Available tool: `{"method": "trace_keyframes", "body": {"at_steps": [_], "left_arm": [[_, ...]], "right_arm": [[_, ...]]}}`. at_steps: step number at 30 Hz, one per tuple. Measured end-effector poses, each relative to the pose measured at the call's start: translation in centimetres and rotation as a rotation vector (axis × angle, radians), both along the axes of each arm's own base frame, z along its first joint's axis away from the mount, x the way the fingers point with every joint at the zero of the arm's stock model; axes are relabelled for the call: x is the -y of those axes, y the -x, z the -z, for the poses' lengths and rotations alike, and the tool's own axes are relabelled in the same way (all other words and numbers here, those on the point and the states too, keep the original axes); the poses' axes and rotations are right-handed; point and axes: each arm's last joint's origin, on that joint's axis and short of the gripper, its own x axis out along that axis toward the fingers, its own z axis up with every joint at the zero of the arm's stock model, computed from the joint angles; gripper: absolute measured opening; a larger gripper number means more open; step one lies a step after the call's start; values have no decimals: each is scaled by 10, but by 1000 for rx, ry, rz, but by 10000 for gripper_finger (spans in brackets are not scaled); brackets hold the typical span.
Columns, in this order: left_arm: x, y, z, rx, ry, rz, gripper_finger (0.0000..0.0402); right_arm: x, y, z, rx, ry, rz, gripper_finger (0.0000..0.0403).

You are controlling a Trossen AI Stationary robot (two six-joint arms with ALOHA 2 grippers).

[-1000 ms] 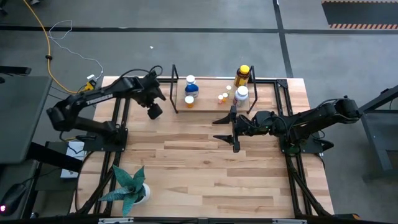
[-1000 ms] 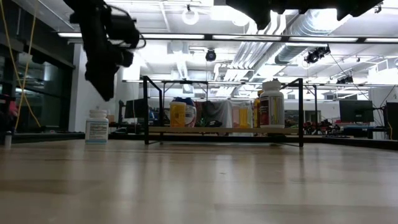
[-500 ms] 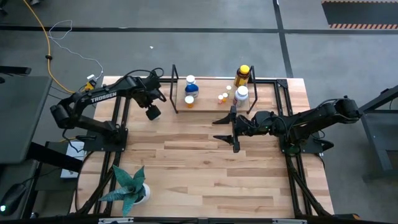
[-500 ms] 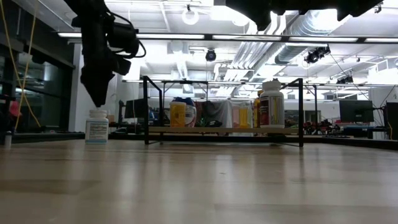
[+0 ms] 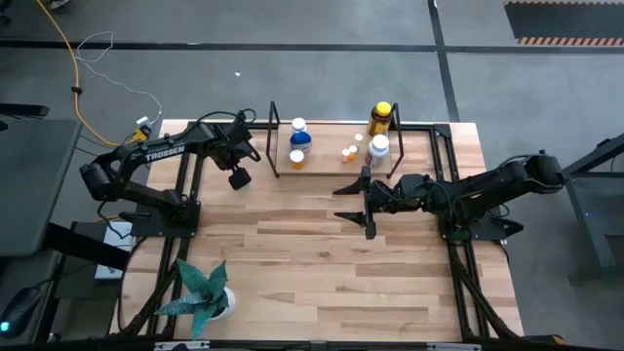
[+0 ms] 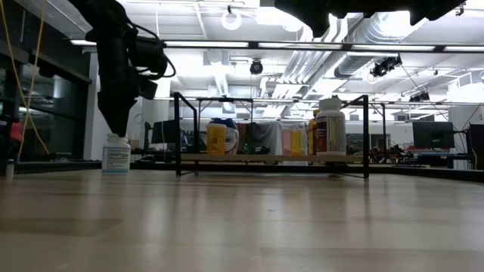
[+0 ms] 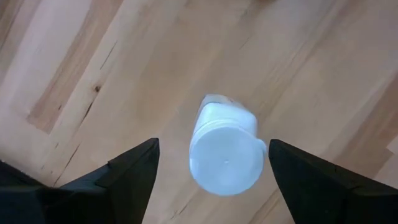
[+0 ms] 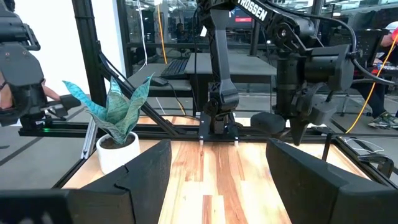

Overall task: Pick and place medicine bottles onto shelf by color
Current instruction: Put the light blue pill bottle on the shelf

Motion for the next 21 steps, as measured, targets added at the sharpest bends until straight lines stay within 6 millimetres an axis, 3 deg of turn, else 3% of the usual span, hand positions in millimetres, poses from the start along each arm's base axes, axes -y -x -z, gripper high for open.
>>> {"method": "trace_keyframes", "body": {"at_steps": [6, 13, 21], "left_arm": [[-3, 0, 1, -4, -7, 15, 294], [-4, 1, 17, -134, 73, 36, 294], [-11, -6, 30, -135, 94, 74, 294]], "right_arm": [[0, 0, 0, -1, -7, 0, 255], [0, 0, 0, -6, -23, 0, 255], [0, 0, 1, -8, -17, 0, 255]]}}
